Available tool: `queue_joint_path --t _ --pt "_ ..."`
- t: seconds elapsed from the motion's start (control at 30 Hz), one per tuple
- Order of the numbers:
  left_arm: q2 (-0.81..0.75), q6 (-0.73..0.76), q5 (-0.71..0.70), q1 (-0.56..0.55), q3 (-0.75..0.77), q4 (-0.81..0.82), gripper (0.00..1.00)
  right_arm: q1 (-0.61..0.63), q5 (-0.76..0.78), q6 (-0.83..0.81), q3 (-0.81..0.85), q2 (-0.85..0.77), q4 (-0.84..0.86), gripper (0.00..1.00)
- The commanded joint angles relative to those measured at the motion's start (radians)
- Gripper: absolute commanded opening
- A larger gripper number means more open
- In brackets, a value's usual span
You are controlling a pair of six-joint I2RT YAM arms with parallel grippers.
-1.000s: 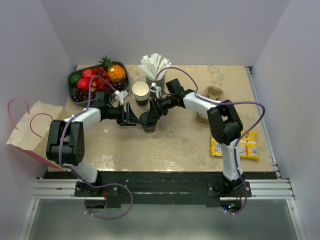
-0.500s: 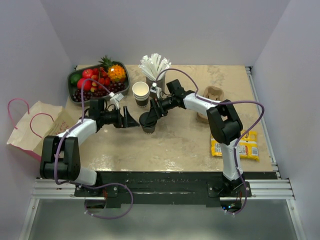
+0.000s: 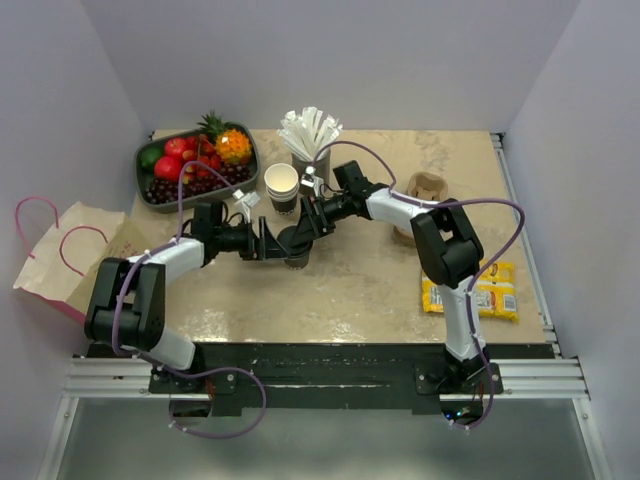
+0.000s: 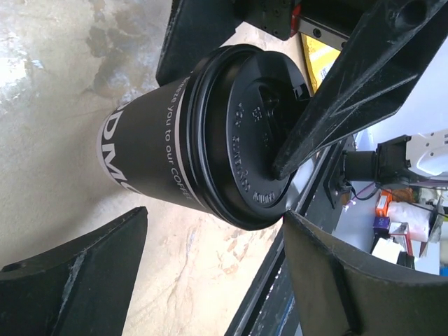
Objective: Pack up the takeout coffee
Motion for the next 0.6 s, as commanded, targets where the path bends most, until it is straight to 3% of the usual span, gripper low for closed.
queue_joint_path --t 0.0,0.27,0.57 --pt "0.017 -0.004 0.001 -0.024 0.045 0.054 0.81 0.003 0.032 0.017 -0.024 0.040 0.013 0.99" --pt "0.063 0.025 -0.103 -0.037 0.049 0.001 0.78 0.003 0.029 0.046 -0.027 0.052 0.037 0.99" --pt "0.174 0.185 -0.470 -0.047 0.091 -0.219 0.75 0.004 0.036 0.072 -0.063 0.075 0.044 0.99"
